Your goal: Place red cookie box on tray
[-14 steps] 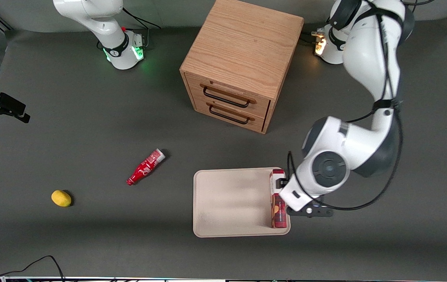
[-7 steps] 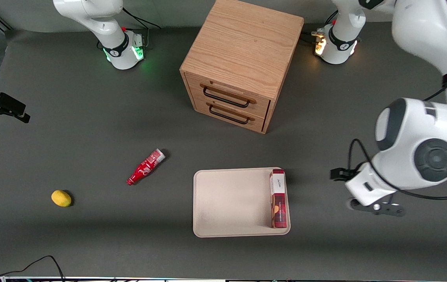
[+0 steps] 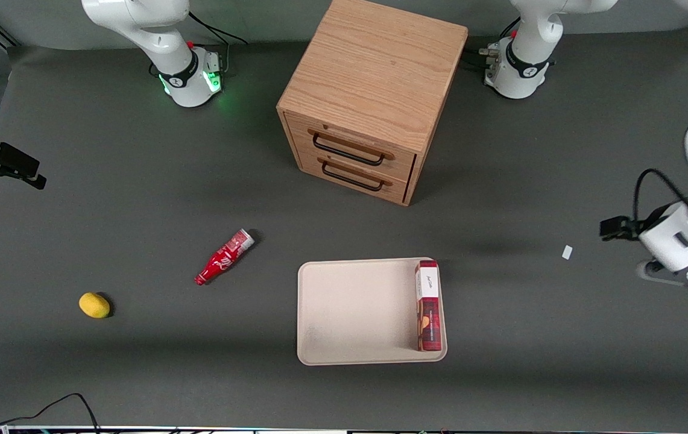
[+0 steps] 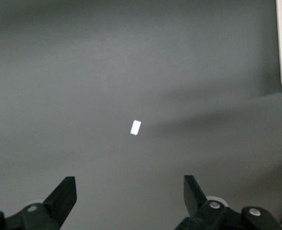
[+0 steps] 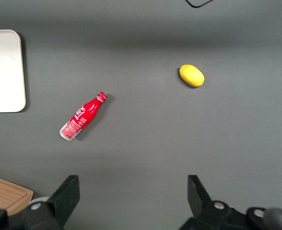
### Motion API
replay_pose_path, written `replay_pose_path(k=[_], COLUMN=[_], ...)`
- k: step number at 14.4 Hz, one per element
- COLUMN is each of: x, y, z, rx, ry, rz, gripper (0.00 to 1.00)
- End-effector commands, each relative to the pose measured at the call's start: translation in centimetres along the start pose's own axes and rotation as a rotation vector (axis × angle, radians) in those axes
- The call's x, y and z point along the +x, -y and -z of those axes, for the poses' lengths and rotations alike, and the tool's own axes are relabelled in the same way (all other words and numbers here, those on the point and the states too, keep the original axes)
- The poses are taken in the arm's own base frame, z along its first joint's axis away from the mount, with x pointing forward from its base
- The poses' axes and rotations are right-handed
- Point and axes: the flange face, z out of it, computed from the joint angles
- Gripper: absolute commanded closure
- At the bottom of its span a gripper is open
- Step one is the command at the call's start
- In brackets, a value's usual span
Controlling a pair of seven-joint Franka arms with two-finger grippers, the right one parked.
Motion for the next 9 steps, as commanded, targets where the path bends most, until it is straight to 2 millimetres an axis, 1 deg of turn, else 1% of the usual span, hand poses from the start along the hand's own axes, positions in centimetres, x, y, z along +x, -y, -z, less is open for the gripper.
replay_pose_path(k=[1,3,4,8,9], x=[-5.2,-6.6,-6.9,-6.6,-6.6], y=[1.9,2.5,2.7,1.8,2.1], z=[1.0,1.8,1.8,2.2,2.2], rx=[-0.023,-0.062,-0.069,-0.054,-0.056], ry=[-0.046,-0.067,-0.058,-0.052,-0.052], rz=[-0.019,-0.004,0.001,-0.013,-0.009], gripper=[0.0,0.0,0.0,0.0,0.0])
